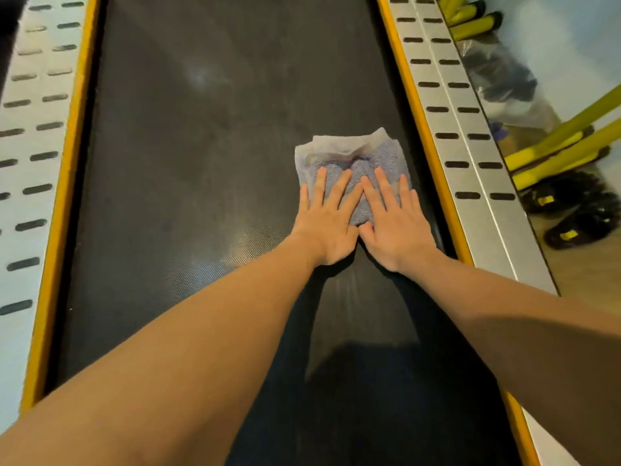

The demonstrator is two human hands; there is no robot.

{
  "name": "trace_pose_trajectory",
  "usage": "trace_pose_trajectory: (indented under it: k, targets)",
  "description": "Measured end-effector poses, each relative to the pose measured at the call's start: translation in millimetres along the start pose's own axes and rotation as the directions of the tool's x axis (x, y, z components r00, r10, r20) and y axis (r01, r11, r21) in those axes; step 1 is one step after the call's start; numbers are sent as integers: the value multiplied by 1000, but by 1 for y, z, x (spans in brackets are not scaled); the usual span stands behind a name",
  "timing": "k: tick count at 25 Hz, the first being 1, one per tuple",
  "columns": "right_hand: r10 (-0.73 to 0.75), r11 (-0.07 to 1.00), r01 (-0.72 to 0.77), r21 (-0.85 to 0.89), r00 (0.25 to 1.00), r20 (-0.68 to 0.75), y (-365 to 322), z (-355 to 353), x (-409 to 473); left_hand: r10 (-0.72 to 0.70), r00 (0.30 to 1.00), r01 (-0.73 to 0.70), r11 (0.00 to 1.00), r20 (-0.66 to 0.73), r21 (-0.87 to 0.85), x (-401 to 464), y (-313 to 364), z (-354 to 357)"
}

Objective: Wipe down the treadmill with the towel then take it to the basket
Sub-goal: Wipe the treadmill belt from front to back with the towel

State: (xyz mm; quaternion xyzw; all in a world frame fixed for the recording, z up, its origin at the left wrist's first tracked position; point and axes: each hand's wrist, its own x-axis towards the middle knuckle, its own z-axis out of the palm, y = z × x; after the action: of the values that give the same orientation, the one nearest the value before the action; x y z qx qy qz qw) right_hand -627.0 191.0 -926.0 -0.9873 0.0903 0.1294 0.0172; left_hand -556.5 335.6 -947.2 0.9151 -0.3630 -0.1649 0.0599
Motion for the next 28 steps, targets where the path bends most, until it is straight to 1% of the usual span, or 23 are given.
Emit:
trace_pose_trajectory:
  k: [2,4,7,11,15,19,21,24,26,28]
  targets:
    - [20,1000,-20,-23,1000,-6,28,6,-11,14,1000,-14,1000,10,9,6,31,3]
    - [14,996,-15,-84,1000,-15,45,15,-22,17,1000,-18,999,13,33,3,52,7]
    - [39,991,-36,-131,999,15,45,23,-30,28,999,-28,1000,18,11,-6,57,5]
    - [69,992,-64,-106,996,47,35,21,-63,86,996,-86,996,39,1,-31,61,4]
    - [66,995,-62,-74,996,58,28,35,-129,86,994,-84,996,61,-32,-88,90,24]
    - [68,996,-64,-55,996,66,20,50,-194,104,989,-103,995,102,-12,-145,117,42]
    - [93,996,-93,-11,995,34,5,56,-215,120,989,-121,993,87,4,-167,113,47]
    - [167,985,-167,47,986,5,-28,61,-227,181,981,-183,983,75,14,-180,92,44]
    - [152,986,-151,75,988,1,-51,63,-231,174,981,-176,984,88,21,-195,74,41]
    - [98,992,-100,77,995,19,-76,62,-234,142,987,-145,989,80,30,-217,52,42]
